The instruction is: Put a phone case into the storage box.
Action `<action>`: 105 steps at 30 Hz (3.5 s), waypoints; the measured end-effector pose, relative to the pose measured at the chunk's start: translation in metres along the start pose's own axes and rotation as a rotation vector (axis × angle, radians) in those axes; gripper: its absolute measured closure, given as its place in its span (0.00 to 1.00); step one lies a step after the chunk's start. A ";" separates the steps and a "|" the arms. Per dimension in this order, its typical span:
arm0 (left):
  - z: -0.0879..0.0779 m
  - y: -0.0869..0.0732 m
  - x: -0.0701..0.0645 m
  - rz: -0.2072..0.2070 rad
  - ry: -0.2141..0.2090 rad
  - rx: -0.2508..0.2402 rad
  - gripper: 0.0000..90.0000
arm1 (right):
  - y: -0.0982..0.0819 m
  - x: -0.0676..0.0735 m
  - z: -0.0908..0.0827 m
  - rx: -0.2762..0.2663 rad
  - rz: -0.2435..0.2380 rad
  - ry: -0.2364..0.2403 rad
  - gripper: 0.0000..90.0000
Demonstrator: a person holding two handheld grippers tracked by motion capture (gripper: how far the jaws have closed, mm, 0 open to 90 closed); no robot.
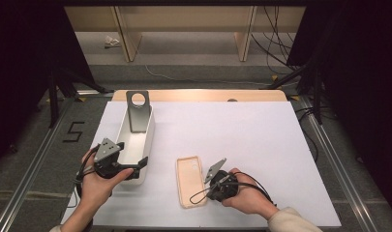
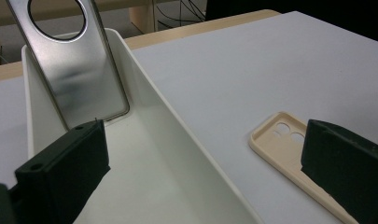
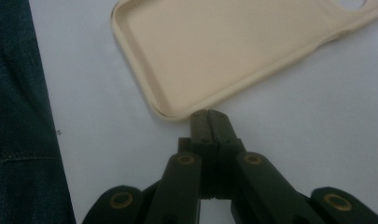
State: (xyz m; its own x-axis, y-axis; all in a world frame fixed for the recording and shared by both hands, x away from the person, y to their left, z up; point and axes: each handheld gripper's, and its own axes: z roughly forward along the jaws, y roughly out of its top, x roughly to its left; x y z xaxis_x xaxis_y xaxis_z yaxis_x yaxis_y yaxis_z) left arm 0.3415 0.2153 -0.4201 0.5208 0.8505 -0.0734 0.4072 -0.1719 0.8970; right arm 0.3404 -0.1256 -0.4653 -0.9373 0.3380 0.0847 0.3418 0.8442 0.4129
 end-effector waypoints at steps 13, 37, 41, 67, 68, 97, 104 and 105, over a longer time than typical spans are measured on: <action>0.000 0.000 -0.001 0.003 -0.002 0.000 0.01 | 0.008 0.009 0.006 -0.021 -0.013 0.017 1.00; -0.001 0.005 -0.017 0.115 -0.074 0.024 0.06 | -0.021 -0.025 -0.038 -0.185 0.067 -0.126 0.27; 0.000 0.006 -0.025 0.177 -0.121 0.057 0.07 | -0.036 -0.035 -0.048 -0.208 0.069 -0.194 0.19; 0.017 -0.003 -0.068 0.431 -0.356 0.279 0.14 | -0.074 -0.056 -0.074 -0.340 0.178 -0.282 0.19; 0.018 -0.003 -0.070 0.446 -0.356 0.289 0.14 | -0.074 -0.056 -0.074 -0.341 0.180 -0.281 0.19; 0.069 -0.022 -0.132 0.869 -0.444 0.574 0.20 | -0.073 -0.056 -0.075 -0.366 0.195 -0.268 0.19; 0.075 -0.021 -0.140 0.906 -0.447 0.595 0.21 | -0.073 -0.056 -0.075 -0.366 0.194 -0.267 0.19; 0.075 -0.021 -0.140 0.916 -0.447 0.596 0.22 | -0.073 -0.056 -0.075 -0.367 0.194 -0.268 0.19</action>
State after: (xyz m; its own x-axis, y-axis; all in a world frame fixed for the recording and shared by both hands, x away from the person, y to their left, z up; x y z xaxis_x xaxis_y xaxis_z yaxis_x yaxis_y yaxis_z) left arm 0.3166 0.0620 -0.4611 0.9690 0.0604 0.2394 -0.0302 -0.9334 0.3576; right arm 0.3629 -0.2373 -0.4318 -0.7921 0.6099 -0.0246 0.4164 0.5694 0.7088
